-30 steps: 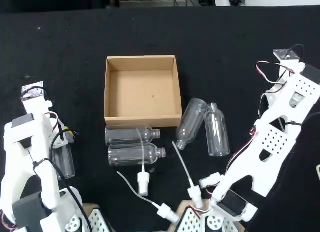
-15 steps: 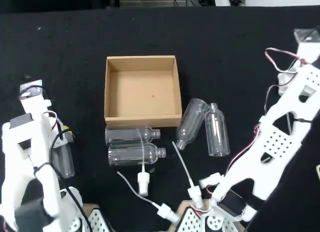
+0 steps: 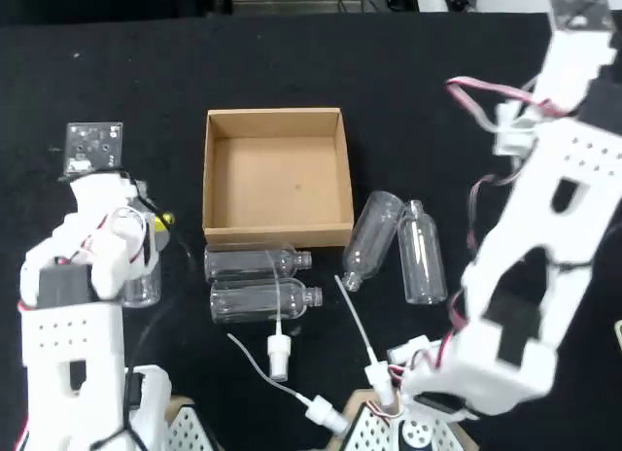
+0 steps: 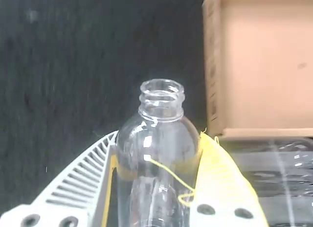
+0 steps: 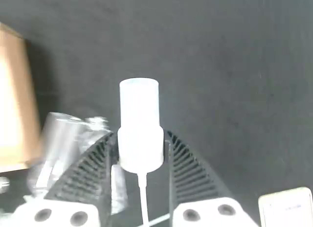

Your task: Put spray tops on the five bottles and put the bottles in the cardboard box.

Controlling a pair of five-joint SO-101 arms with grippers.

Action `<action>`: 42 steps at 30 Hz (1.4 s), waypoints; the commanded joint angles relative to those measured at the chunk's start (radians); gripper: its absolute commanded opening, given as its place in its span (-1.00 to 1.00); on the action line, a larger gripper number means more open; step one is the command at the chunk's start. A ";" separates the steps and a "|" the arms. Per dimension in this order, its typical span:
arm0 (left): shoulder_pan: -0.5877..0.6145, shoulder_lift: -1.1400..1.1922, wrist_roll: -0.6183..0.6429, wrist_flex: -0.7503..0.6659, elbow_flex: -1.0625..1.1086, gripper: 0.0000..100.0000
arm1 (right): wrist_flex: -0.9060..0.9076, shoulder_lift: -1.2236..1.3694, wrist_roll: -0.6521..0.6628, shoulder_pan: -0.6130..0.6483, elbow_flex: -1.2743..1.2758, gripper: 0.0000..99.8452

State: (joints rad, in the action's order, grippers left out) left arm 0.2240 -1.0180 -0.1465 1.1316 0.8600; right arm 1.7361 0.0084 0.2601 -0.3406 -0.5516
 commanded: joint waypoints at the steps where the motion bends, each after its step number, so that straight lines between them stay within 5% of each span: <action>1: -0.085 -0.161 0.008 0.002 -0.045 -0.94 | 0.020 -0.232 -0.072 0.118 0.016 -0.98; 7: -0.208 -0.334 0.098 -0.014 -0.024 -0.94 | -0.084 -0.407 -0.259 0.219 0.016 -0.98; 11: -0.257 -0.457 0.098 -0.163 0.119 -0.94 | -0.146 -0.493 -0.368 0.344 0.025 -0.97; 20: -0.403 -0.706 0.106 -0.292 0.348 -0.94 | -0.281 -0.558 -0.480 0.647 0.027 -0.97; 29: -0.549 -0.809 0.106 -0.462 0.515 -0.94 | -0.635 -0.553 -0.479 0.836 0.285 -0.98; 36: -0.556 -0.809 0.106 -0.470 0.529 -0.94 | -0.802 -0.694 -0.473 0.901 0.552 -0.98; 42: -0.562 -0.809 0.104 -0.476 0.552 -0.94 | -1.129 -0.782 -0.411 0.907 0.811 -0.98</action>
State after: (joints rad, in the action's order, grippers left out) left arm -0.3268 -1.8159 -0.0529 0.6866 1.4001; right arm 0.7695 -0.7173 -0.1711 0.5539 0.1895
